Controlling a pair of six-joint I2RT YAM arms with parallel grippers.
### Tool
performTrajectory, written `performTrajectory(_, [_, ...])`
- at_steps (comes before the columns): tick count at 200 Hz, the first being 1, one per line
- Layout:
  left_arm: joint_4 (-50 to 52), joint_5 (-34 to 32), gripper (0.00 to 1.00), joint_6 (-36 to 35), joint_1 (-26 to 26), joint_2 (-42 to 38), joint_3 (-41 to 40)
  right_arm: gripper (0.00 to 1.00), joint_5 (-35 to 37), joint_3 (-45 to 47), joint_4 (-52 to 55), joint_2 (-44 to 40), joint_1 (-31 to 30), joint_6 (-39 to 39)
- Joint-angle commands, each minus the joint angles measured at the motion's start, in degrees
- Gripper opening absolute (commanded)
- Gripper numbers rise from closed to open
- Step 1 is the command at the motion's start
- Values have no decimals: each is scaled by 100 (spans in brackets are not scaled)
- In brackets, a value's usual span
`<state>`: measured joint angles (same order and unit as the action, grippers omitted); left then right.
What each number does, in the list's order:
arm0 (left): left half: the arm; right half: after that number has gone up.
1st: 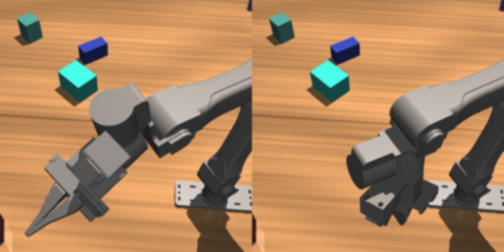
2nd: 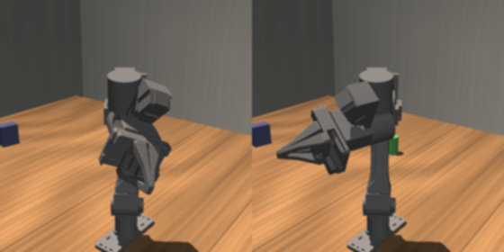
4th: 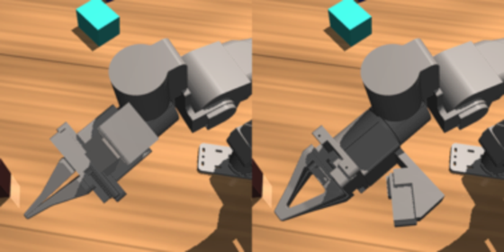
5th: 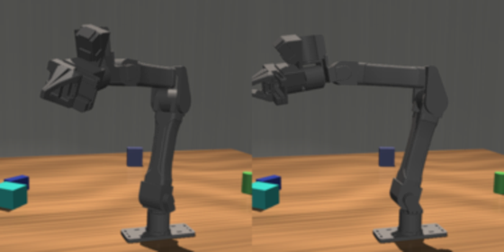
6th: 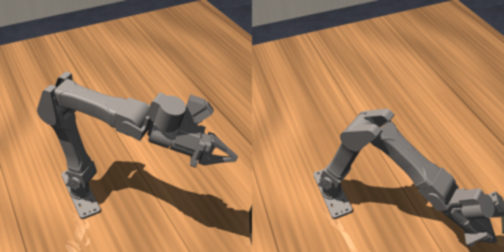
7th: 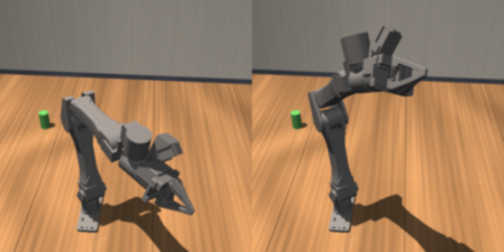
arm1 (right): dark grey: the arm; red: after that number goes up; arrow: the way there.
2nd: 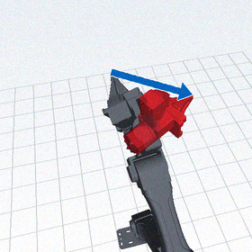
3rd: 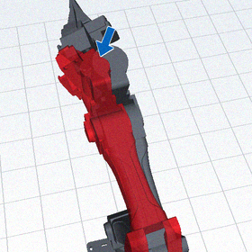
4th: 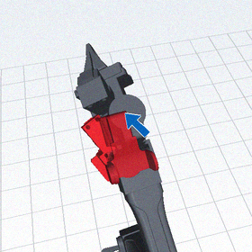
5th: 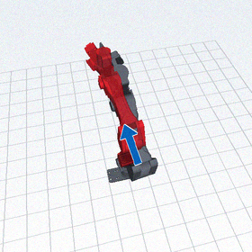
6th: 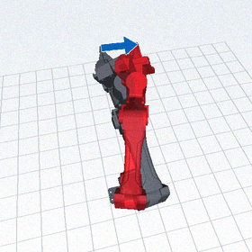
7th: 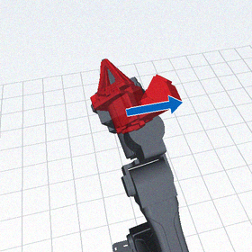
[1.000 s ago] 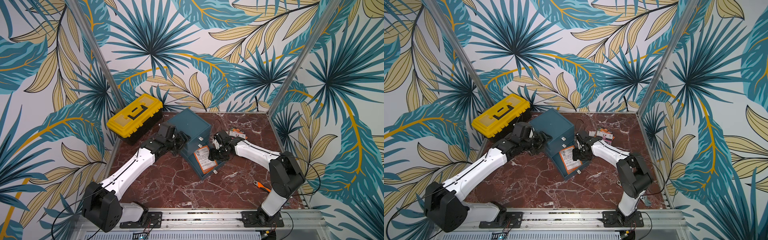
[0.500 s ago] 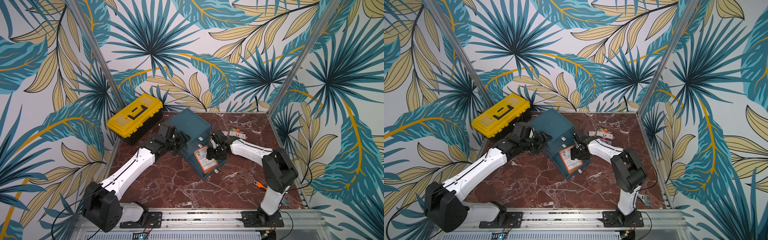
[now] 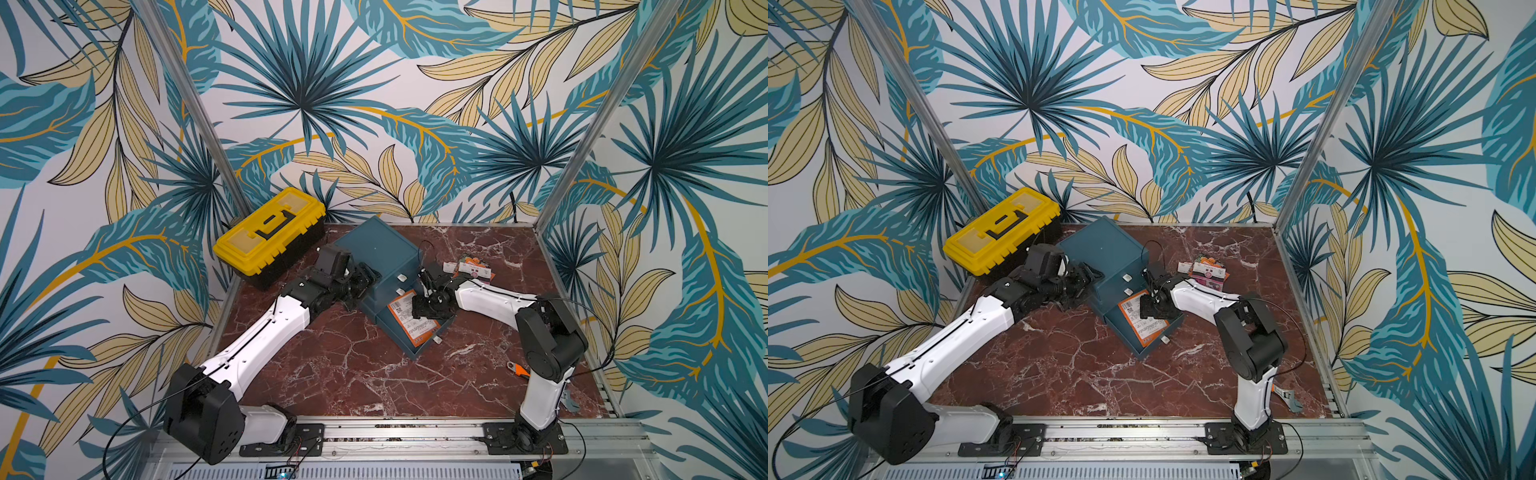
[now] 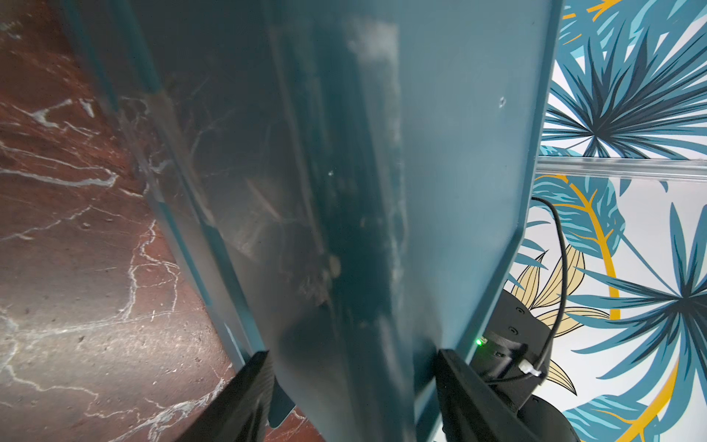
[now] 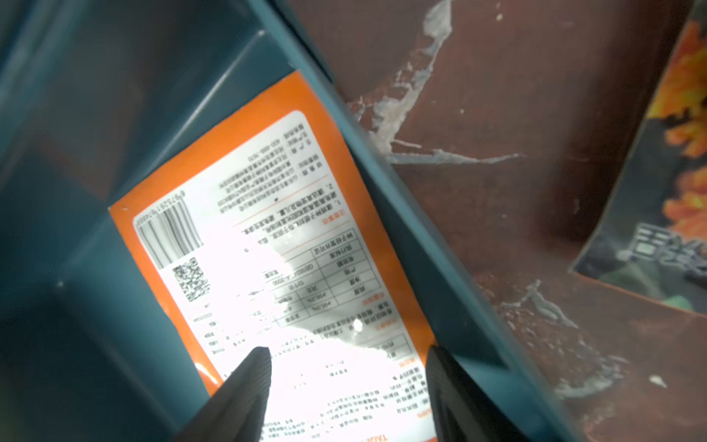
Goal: Take the seed bags out of the drawer
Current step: Pick up the seed packet from the drawer.
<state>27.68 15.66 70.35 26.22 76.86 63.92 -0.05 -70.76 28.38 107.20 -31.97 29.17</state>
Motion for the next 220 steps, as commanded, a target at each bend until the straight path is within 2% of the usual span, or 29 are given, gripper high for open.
performTrajectory(1, [275,42,71,-101,6,-75,-10,69,357,-52,-51,73,-94,133])
performTrajectory(50, [283,84,71,-118,6,-59,33,69,295,-104,-36,260,-147,291])
performTrajectory(145, [225,77,71,-109,-2,-88,42,57,-922,257,-922,373,-274,1226])
performTrajectory(175, [194,61,71,-87,-3,-114,3,57,-811,343,-895,93,-289,1203])
performTrajectory(220, [205,33,71,-74,-3,-161,-15,62,-468,275,-560,-212,-266,750])
